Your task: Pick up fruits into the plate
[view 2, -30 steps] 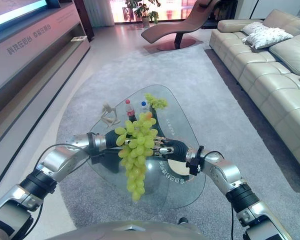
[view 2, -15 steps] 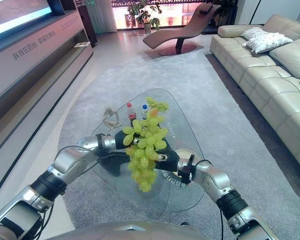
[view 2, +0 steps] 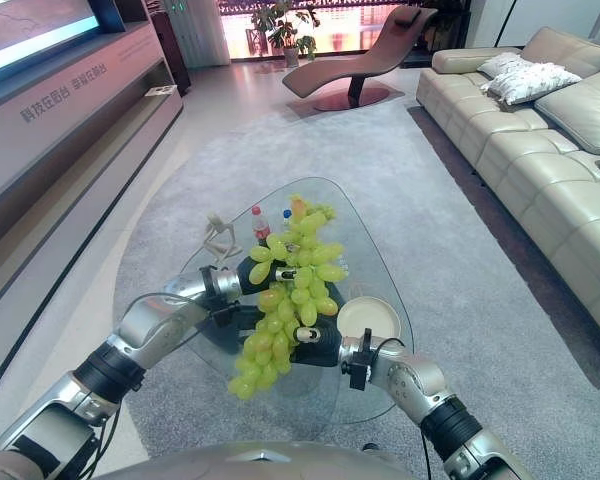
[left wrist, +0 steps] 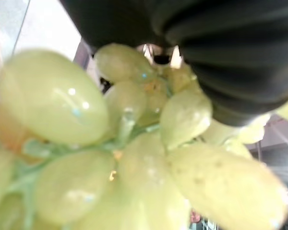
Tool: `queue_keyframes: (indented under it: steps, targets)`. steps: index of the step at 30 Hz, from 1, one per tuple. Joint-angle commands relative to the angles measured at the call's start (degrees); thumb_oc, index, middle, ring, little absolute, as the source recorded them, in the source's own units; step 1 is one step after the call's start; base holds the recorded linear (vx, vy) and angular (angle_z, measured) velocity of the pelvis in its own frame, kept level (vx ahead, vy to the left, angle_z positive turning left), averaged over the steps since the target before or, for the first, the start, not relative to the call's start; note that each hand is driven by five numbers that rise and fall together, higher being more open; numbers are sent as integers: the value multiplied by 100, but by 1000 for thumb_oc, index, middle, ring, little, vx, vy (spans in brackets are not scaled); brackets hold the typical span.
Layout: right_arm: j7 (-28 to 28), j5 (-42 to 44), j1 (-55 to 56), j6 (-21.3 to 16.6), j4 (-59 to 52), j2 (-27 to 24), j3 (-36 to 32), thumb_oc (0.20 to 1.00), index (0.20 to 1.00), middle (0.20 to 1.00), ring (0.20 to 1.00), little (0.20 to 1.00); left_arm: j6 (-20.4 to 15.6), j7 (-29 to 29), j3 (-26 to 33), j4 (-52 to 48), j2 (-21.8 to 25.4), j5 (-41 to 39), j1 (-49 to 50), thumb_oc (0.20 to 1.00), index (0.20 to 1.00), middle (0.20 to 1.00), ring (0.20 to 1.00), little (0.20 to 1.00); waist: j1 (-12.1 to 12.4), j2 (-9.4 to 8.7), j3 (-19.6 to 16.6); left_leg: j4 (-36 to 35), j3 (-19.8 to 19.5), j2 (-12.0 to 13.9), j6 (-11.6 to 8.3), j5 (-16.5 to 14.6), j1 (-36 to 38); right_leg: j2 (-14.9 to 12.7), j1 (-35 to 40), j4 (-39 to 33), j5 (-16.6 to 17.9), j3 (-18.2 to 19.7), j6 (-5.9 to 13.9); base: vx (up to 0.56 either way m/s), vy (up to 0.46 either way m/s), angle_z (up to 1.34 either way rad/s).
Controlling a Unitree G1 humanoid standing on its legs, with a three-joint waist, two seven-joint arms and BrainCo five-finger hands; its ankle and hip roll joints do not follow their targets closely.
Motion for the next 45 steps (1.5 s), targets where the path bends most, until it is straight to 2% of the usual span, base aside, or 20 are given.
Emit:
queue_keyframes:
  steps: [1,8,9,27,33,37,38,39,45]
  targets:
    - [291,482,-121,-182,-600,419,164,1000,1000,1000,1000,1000,-515,120,427,-28,-162,-471,-654,200,200,200,200,200,59,-91,73,45,372,-426,229,-917,340,-4,454,78,-758,245,236,0,0,0]
    - [312,541,-141,-223,-673,566,172,1000,1000,1000,1000,1000,-511,110,472,106,-342,-433,-585,200,200,200,200,200,55,-100,68,45,366,-421,231,-920,332,11,445,58,-753,276,229,0,0,0]
    - [228,601,-157,-284,-689,574,179,200,200,200,200,200,-526,112,475,154,-354,-474,-582,200,200,200,200,200,54,-102,65,45,368,-419,229,-919,328,13,444,50,-752,284,228,0,0,0]
    - [3,724,-85,-263,-594,634,154,200,200,200,200,200,-400,106,494,148,-466,-342,-536,200,200,200,200,200,67,-125,86,45,383,-382,206,-905,289,15,410,31,-728,259,240,-2,-1,0]
    - [-114,675,-59,-317,-522,639,129,200,200,200,200,200,-410,115,505,205,-490,-363,-528,200,200,200,200,200,61,-125,96,45,388,-370,195,-904,287,12,413,31,-726,253,248,0,0,0]
    - [-247,344,24,-466,-395,573,42,200,200,200,200,200,-387,242,571,204,-479,-405,-439,200,200,200,200,200,62,-122,106,45,397,-359,189,-905,286,8,412,31,-724,238,253,0,0,0]
    - [-325,241,72,-523,-377,502,-17,200,200,200,200,200,-366,286,605,219,-464,-356,-365,944,944,944,944,944,62,-126,114,45,401,-351,187,-900,278,6,404,31,-720,228,254,0,0,0]
    - [-341,220,80,-528,-373,493,-27,200,200,200,200,200,-354,301,611,222,-463,-353,-352,1000,1000,1000,1000,1000,62,-127,114,45,401,-350,187,-900,276,6,402,31,-720,227,255,0,0,0]
    - [-640,-649,312,-738,-310,5,-541,200,200,200,200,200,-294,433,876,305,-299,-40,95,1000,1000,1000,1000,1000,39,-156,184,45,450,-320,173,-894,254,12,382,31,-704,196,265,0,0,0]
